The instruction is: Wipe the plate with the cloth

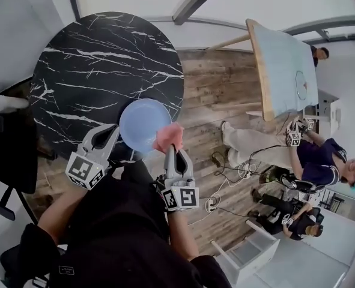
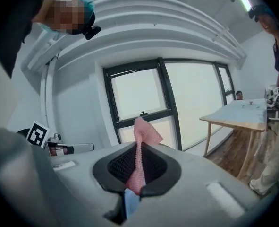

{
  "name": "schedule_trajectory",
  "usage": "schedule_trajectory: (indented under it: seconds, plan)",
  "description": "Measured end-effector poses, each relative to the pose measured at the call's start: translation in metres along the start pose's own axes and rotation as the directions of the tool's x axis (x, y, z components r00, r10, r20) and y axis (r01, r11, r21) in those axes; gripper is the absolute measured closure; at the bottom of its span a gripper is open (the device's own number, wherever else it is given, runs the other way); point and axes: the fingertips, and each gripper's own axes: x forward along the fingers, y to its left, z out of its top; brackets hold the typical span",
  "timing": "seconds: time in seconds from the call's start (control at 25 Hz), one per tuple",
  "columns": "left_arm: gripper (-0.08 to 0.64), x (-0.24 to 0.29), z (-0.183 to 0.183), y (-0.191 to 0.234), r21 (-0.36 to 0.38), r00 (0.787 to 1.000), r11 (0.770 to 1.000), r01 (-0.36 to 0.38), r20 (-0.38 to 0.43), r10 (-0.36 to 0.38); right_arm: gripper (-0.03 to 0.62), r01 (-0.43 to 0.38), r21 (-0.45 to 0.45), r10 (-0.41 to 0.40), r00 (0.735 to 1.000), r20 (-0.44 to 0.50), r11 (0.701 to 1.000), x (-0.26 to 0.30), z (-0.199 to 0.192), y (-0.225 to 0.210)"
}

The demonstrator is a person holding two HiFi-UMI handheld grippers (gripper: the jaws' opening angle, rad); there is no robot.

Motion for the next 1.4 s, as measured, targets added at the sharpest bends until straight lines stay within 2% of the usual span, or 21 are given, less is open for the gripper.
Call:
schedule_trajectory:
  seconds: [0.32,0.64,1.08,1.4]
  plan:
    - [0.560,-0.008,0.038,-0.052,0.067,0.996,0.996,-0.059,0.073,0.054,0.578,-0.070,-0.049,0.070,0.997,0.013,0.996,-0.015,0.017,-0.013]
    - [0.560,0.001,0.049,-0.086,0.103,0.991,0.991,-0.087,0.108,0.076,0.580,-0.138,-0.061,0.139,0.990,0.008,0.989,-0.025,0.018,-0.020]
    - [0.560,0.003,0.042,-0.095,0.110,0.988,0.987,-0.115,0.116,0.102,0.580,-0.213,-0.089,0.216,0.976,0.030,0.973,-0.024,0.027,-0.019]
    - [0.560,0.017,0.032,-0.106,0.124,0.993,0.990,-0.072,0.101,0.060,0.580,-0.230,-0.100,0.233,0.972,0.024,0.968,-0.024,0.029,-0.024]
